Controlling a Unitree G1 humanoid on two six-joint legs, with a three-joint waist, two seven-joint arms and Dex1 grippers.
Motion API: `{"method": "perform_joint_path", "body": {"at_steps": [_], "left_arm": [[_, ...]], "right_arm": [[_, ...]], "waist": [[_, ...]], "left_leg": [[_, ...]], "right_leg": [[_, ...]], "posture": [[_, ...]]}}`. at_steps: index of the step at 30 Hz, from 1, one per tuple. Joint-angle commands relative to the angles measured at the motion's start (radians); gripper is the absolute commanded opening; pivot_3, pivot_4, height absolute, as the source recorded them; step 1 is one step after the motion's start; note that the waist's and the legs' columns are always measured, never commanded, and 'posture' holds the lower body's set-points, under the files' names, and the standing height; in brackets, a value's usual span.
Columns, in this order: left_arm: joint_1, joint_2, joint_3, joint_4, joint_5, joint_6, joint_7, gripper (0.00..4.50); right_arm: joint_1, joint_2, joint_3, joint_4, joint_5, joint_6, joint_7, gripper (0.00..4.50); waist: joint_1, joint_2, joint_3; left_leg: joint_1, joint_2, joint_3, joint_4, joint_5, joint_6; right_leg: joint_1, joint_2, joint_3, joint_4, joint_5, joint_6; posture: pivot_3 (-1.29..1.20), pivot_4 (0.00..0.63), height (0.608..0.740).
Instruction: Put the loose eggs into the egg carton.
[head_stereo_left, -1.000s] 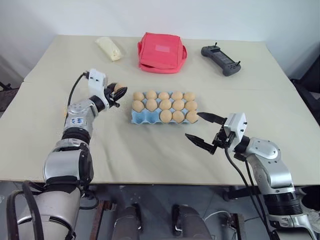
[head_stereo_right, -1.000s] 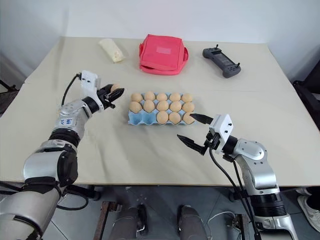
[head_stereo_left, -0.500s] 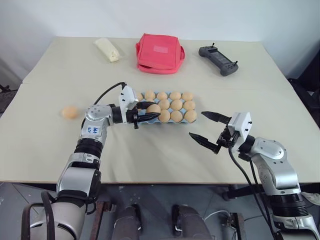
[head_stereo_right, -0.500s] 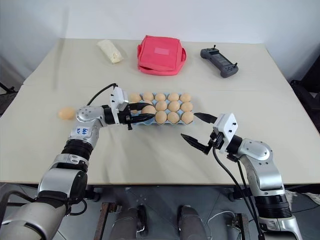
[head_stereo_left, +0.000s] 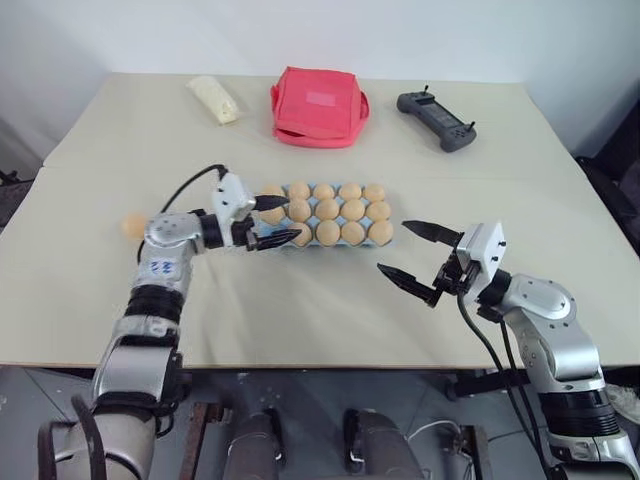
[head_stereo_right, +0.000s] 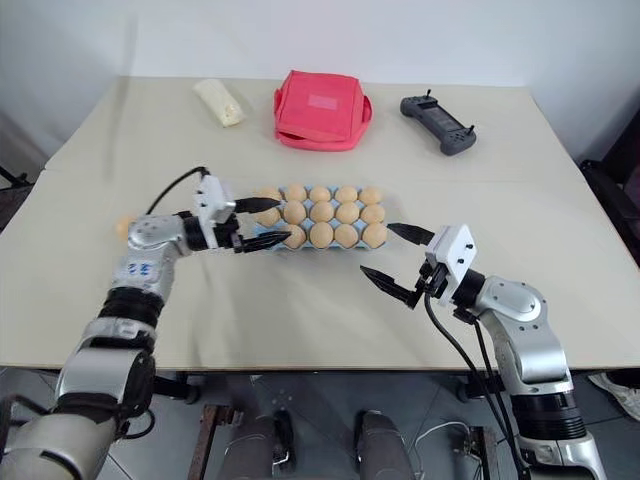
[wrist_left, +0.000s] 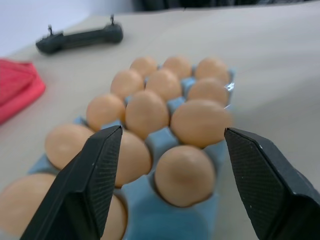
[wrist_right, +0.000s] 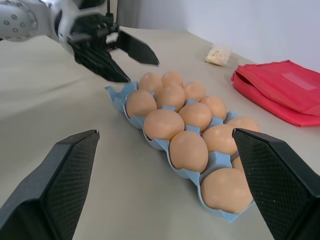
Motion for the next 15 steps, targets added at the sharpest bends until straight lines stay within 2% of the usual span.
{"method": "perform_joint_path", "body": {"at_steps": [1, 4, 7, 11, 15], "left_arm": [[0.148, 0.079, 0.09, -0.235, -0.086, 0.099, 0.032, 4.36], [0.342, 0.147, 0.215, -0.37, -0.108, 0.109, 0.119, 4.48], [0.481, 0.164, 0.309, -0.453, -0.139, 0.15, 0.199, 4.48], [0.688, 0.13, 0.461, -0.539, -0.158, 0.191, 0.362, 4.48], [0.852, 0.035, 0.588, -0.599, -0.182, 0.16, 0.501, 4.48]], "right_arm": [[-0.02, -0.01, -0.012, -0.013, 0.032, -0.004, 0.037, 4.5], [-0.028, -0.004, -0.008, -0.01, 0.049, 0.0, 0.066, 4.5], [-0.034, -0.002, -0.001, -0.001, 0.053, 0.003, 0.089, 4.5], [-0.049, 0.015, 0.018, 0.034, 0.036, -0.048, 0.13, 4.5], [-0.056, 0.019, 0.036, 0.056, 0.035, -0.063, 0.161, 4.5]], "waist": [[-0.006, 0.0, 0.0], [-0.012, 0.0, 0.0], [-0.015, 0.0, 0.0], [-0.014, 0.0, 0.0], [-0.014, 0.0, 0.0]], "left_leg": [[0.0, 0.001, 0.0, 0.0, 0.0, 0.0], [0.001, 0.001, -0.001, 0.0, 0.0, 0.0], [0.002, 0.001, -0.001, 0.0, -0.002, -0.004], [0.002, 0.003, -0.001, -0.002, -0.002, -0.003], [0.002, 0.004, 0.0, -0.003, -0.003, -0.003]], "right_leg": [[0.0, 0.0, 0.0, 0.0, 0.0, 0.0], [0.0, 0.001, 0.0, 0.001, -0.001, -0.001], [0.001, -0.001, 0.0, 0.001, -0.001, -0.001], [0.002, -0.004, 0.0, -0.001, 0.0, -0.003], [0.001, -0.01, 0.001, -0.005, -0.001, -0.007]], "posture": [[0.0, 0.15, 0.74], [0.0, 0.15, 0.74], [0.0, 0.15, 0.74], [0.0, 0.15, 0.74], [0.0, 0.15, 0.74]]}}
